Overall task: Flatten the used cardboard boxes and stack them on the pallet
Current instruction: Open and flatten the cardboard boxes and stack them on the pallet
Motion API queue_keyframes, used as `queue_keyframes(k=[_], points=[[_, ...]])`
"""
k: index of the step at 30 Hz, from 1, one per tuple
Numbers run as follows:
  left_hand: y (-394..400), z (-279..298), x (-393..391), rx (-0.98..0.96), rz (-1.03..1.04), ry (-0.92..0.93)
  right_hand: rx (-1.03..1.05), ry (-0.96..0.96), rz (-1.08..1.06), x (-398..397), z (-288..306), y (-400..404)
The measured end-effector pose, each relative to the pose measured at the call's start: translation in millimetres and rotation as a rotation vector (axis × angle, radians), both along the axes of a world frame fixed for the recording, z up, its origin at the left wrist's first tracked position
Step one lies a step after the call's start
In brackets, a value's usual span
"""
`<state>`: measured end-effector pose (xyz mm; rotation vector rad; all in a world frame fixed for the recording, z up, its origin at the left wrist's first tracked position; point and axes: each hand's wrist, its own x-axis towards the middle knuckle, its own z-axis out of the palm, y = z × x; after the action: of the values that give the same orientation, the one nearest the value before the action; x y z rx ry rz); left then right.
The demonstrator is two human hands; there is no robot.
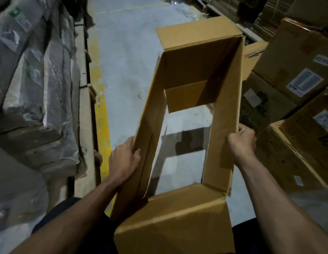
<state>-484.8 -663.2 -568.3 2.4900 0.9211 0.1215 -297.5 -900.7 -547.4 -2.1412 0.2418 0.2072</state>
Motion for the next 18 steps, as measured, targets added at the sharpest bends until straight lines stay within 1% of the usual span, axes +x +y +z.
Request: queue_keyframes(k=[4,7,9,13,15,18], points=[[-24.8,-6.5,-16.2,0.009,-0.118,0.023,0.051,0.007,-0.072,0.9,1.2,6.8],[-43.3,-7.3,-23.6,-0.015,-0.168,-0.013,0.072,-0.013,-0.098,-0.8,2.0,11.0],[-52.9,-8.2,-23.3,-0.069,-0.194,-0.052,0.098,-0.017,-0.112,-2.5,5.3,13.4],[-73.0,-3.3,-13.5,-0.197,-0.225,-0.049,0.129,-0.030,-0.087,-2.5,10.7,16.1],[-81.7,1.5,-10.8,-0.227,-0.297,-0.024,0.139,-0.035,-0.063,-2.4,15.1,16.9],[-96.4,10.7,-2.1,-0.208,-0.429,0.107,0.154,-0.046,-0.026,0.1,20.2,19.2]])
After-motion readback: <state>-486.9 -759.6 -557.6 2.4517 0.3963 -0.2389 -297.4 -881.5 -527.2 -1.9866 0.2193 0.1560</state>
